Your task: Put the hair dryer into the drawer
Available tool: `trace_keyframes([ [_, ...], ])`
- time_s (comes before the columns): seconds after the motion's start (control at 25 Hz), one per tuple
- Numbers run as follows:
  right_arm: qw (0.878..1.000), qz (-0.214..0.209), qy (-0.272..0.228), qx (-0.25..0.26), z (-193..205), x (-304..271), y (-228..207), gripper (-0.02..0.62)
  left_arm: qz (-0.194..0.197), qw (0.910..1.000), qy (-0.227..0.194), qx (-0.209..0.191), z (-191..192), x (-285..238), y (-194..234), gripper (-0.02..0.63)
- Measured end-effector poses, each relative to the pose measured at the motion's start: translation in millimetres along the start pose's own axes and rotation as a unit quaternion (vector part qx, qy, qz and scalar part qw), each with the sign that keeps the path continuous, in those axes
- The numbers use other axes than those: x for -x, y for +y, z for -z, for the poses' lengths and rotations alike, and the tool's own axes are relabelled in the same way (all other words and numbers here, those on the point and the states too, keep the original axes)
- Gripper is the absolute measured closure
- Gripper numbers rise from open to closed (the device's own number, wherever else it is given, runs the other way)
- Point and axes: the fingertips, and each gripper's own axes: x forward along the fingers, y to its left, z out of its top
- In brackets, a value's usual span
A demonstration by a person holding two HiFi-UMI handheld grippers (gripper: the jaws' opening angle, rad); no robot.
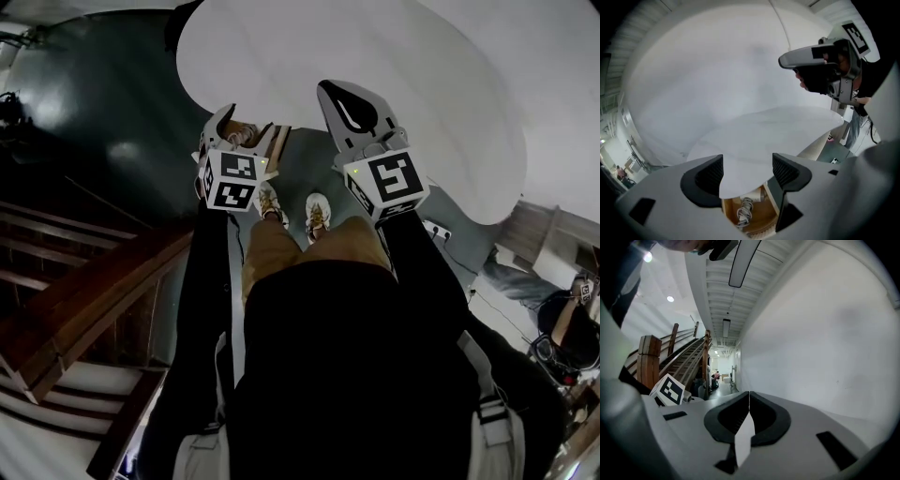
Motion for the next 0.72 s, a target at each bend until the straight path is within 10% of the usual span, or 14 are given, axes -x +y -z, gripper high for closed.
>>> trace_keyframes([
  [0.32,0.999,0.026,-0.012,0.016,-18.1,-12.3,0.5,0.568,-0.040,0.9856,-0.163,-0.020,-95.3,56.0,53.0,0.265],
  [0.72,0.994,0.099,-0.046,0.027,-62.6,-38.3,5.5,0.568,0.004,0.9601,-0.280,-0.006,-162.3,108.0,97.6,0.301],
])
